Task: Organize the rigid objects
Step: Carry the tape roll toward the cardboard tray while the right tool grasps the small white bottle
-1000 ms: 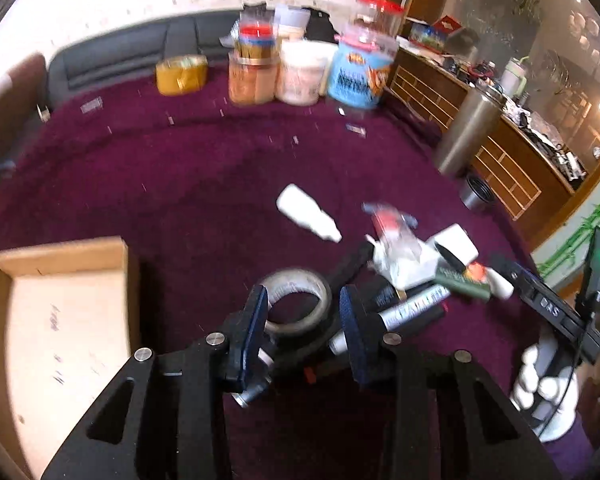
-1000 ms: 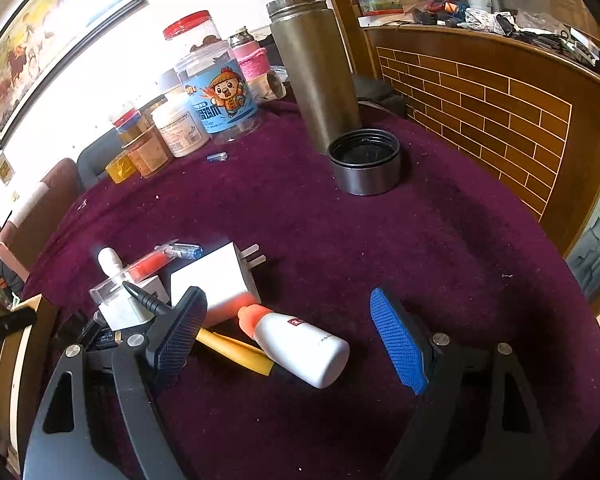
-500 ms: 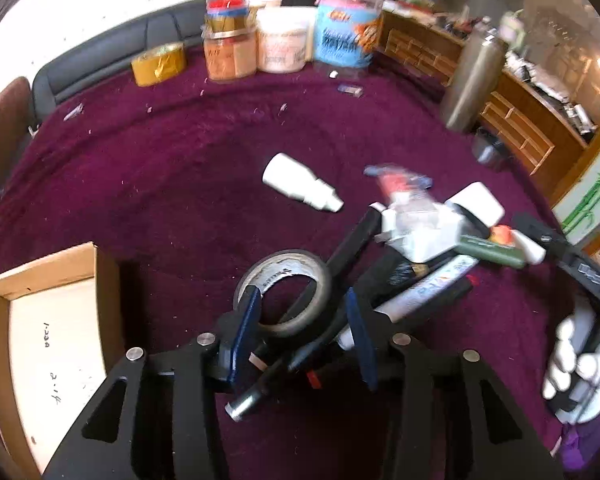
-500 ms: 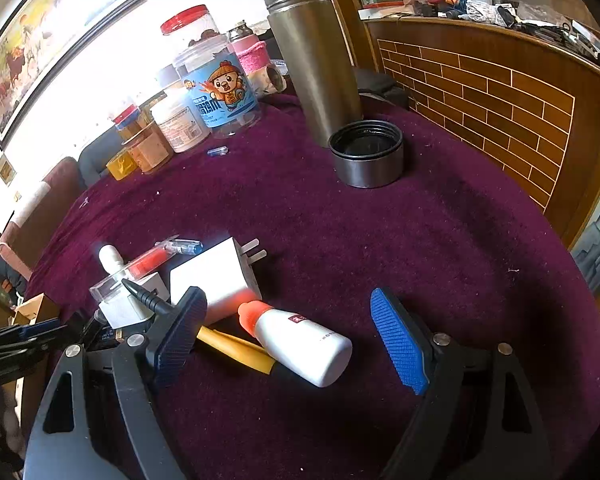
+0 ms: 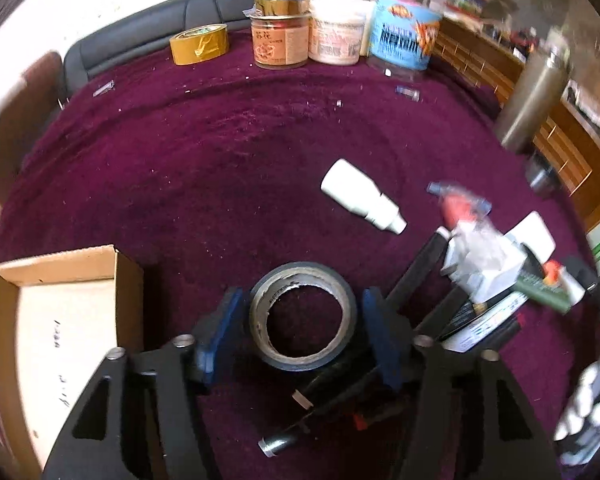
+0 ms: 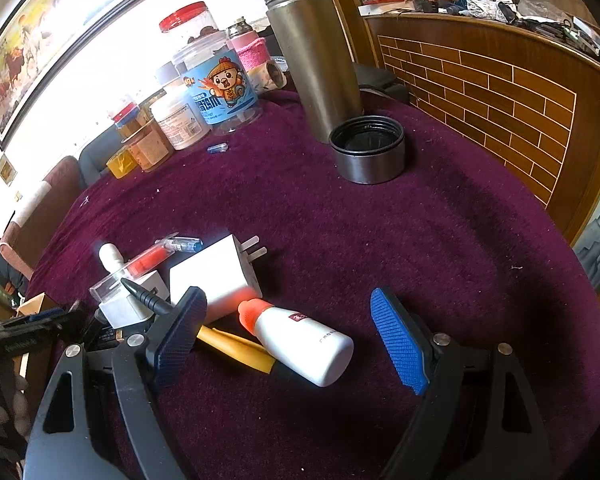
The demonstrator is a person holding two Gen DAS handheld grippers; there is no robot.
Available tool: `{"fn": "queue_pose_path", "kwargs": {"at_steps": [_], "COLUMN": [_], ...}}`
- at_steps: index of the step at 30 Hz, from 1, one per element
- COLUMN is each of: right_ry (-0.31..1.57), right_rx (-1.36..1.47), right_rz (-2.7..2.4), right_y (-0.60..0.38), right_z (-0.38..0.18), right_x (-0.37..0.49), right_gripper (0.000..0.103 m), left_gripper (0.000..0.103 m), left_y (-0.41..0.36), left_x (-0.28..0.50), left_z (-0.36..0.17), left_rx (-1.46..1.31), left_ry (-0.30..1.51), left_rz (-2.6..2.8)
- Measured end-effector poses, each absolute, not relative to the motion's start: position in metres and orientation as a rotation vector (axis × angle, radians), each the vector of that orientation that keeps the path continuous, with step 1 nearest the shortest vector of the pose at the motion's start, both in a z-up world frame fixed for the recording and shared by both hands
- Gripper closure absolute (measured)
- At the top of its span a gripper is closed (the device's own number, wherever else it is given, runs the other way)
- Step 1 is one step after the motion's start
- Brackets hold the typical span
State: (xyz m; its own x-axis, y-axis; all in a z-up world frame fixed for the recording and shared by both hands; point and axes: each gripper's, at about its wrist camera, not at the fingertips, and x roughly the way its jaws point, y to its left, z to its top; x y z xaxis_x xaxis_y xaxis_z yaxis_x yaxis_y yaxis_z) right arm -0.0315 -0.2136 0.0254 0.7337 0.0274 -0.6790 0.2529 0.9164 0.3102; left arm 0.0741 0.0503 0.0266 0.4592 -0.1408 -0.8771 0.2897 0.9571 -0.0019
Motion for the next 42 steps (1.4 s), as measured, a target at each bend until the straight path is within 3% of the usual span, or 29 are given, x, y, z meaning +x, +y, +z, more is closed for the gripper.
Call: {"fn": "queue_pose_path", "kwargs": {"at_steps": [4,7,17,23,28,31,34,39,42], "right_ry": [0.743,0.744,0.788,0.718,0.867,0.953,1.032,1.139,1.132], "right_rx": [0.403,0.406,0.431,0.213,-0.02,-0.1,-0.168,-0.196,-0.146], "right_rz": [-0.128,-0.131,-0.138,-0.001,0.221,0.253,0.235,0.19,0.19], "right_y": [-0.214,-0.213,-0.219,-0.165,-0.074,-0.033,0.0,0.013,0.008], "right_z": [0.025,0.025,0.022,0.089,0.094,0.074,0.05,0.018,0.019], "right_x": [-0.031,-0.03,-0.026,-0.028,0.044,0.09,0.127,0.15,0.145], "right_gripper": [0.018,0.018,0.019,0.018,0.02,0.031,0.034,0.079,0.079], "left_gripper": [0.045,0.051,0.051,0.051,0.051,0.051,0.051,0.051,0.051], "left_y": [0.047,0.052,0.084,0.122,0.156,0.179,0.203,0.235,0.246], "left_x": [0.077,0.073,0.015,-0.021,-0.038,-0.047,-0.05,-0.05,-0.044], "left_z": [0.011,0.015,0.079,0.102,0.107,0.103,0.097,0.088,0.08], "left_rx": [0.16,0.129,-0.073,-0.177,-0.235,-0.252,-0.263,-0.289,-0.306], "left_ry": [1.085,1.071,0.919,0.856,0.813,0.809,0.82,0.833,0.839], "left_rz": [-0.248,-0.262,-0.371,-0.408,-0.361,-0.321,-0.271,-0.212,-0.201]}}
